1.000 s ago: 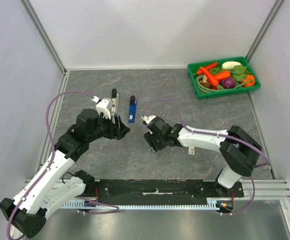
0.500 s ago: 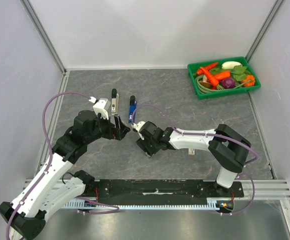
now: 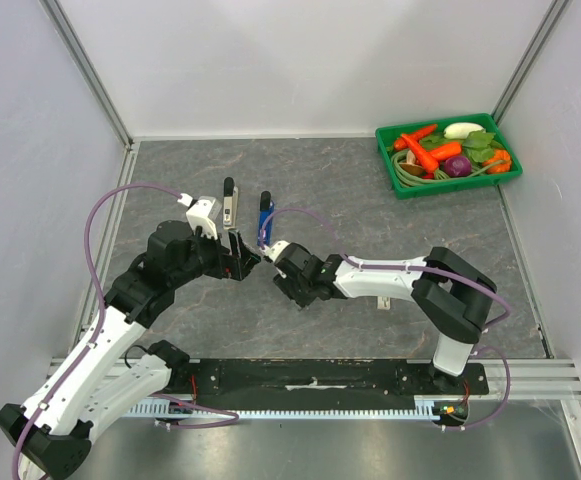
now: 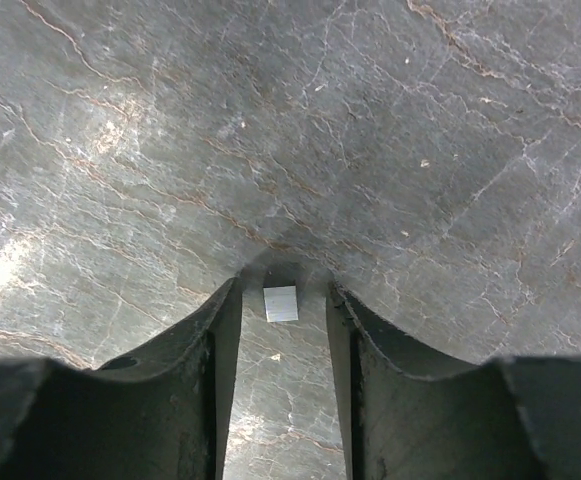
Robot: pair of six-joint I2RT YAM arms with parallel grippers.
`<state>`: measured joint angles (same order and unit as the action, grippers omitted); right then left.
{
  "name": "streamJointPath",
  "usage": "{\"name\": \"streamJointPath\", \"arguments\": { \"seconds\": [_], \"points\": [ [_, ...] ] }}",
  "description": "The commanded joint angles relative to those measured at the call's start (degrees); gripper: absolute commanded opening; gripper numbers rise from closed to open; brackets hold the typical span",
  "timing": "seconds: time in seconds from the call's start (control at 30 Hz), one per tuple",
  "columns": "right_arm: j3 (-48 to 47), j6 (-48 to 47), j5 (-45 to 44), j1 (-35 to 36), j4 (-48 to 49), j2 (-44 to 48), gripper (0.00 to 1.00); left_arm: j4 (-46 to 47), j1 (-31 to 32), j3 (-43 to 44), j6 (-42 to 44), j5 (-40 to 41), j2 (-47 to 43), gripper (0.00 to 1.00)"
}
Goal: Unload the staples from the stapler
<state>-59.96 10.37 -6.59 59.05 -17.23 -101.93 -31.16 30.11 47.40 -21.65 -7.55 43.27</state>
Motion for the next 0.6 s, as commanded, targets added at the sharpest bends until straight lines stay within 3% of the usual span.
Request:
{"name": "streamJointPath", "arguments": {
  "seconds": [0.0,0.17,0.57],
  "points": [
    [-1.38,-0.79,-1.93,0.46,-0.87,-1.08,0.44,1.45,0.21,-0.02,0.56,0.52,-0.64,0.93],
    [-1.12,-0.18,-3.25,0.72,-1.48,-0.82,0.33,1.45,0.13,-0.02,0.56,0.61,-0.73,0.93],
    [-1.82,5.8,-12.3,0.72,-7.37,1.03,0.15,1.54,0.13,-0.11,0.47,0.35,-0.81,0.93]
  ]
}}
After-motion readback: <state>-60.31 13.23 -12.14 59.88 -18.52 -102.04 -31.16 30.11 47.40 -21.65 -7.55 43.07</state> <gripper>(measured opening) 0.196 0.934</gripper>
